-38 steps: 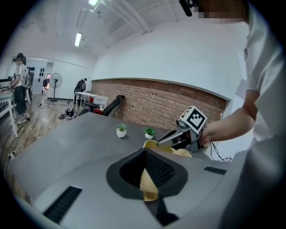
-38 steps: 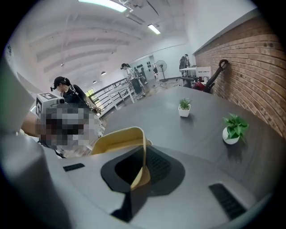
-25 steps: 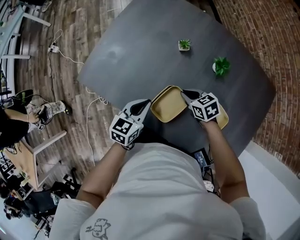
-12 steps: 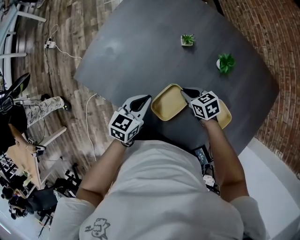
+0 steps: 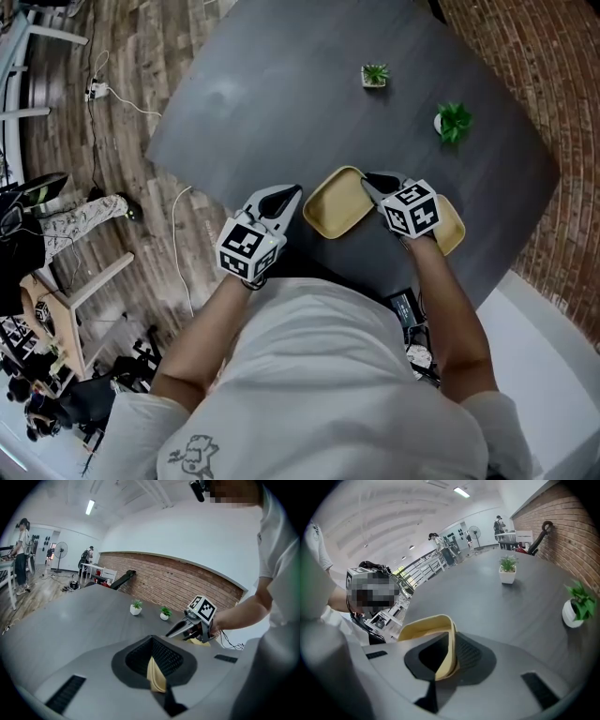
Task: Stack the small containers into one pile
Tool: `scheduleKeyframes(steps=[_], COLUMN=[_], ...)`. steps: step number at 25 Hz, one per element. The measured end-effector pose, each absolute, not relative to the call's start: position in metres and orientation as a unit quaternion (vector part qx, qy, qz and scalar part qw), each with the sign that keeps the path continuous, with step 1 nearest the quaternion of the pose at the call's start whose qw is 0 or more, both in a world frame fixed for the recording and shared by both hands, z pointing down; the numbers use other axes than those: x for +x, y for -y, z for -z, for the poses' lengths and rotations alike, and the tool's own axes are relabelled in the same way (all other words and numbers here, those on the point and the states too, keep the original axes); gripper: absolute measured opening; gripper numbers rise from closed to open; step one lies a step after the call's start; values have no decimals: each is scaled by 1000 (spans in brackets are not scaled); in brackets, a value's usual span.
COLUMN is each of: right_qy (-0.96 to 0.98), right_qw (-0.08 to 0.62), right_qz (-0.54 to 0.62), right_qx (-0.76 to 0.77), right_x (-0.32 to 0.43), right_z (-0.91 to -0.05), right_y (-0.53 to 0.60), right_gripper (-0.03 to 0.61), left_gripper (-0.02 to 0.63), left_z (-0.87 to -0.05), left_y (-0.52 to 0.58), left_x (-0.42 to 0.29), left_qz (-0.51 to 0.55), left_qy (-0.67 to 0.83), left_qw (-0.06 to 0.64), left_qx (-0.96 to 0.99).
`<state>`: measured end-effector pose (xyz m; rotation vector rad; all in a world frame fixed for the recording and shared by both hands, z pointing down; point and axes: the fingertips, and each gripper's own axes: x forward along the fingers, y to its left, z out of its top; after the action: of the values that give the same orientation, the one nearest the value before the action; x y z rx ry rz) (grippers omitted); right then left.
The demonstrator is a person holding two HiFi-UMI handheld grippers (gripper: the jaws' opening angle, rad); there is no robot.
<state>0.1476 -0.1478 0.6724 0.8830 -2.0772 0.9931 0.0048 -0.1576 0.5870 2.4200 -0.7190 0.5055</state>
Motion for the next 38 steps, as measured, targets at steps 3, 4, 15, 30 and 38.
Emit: scheduleKeyframes(steps=[3, 4, 15, 30, 38], right_qy=[795, 796, 811, 831, 828], right_qw=[330, 329, 306, 253, 225], right_qz=[-375, -372, -333, -249, -223], right_qx=[344, 345, 370, 428, 463], right_x=[150, 151, 161, 184, 203], right_z=[-669, -666, -622, -539, -512], right_y=[149, 149, 131, 51, -2], right_gripper=[57, 61, 83, 83, 83], left_gripper=[11, 11, 11, 11, 11], left_z=[-584, -582, -539, -469, -447], left_y=[159, 159, 149, 81, 39], left_x=[6, 7, 11, 45, 62], left_qz=[-188, -187, -166, -120, -104], left_qy=[267, 266, 276, 266, 257], left_qw=[274, 272, 233, 177, 158], left_qx=[905, 906, 918, 940, 948])
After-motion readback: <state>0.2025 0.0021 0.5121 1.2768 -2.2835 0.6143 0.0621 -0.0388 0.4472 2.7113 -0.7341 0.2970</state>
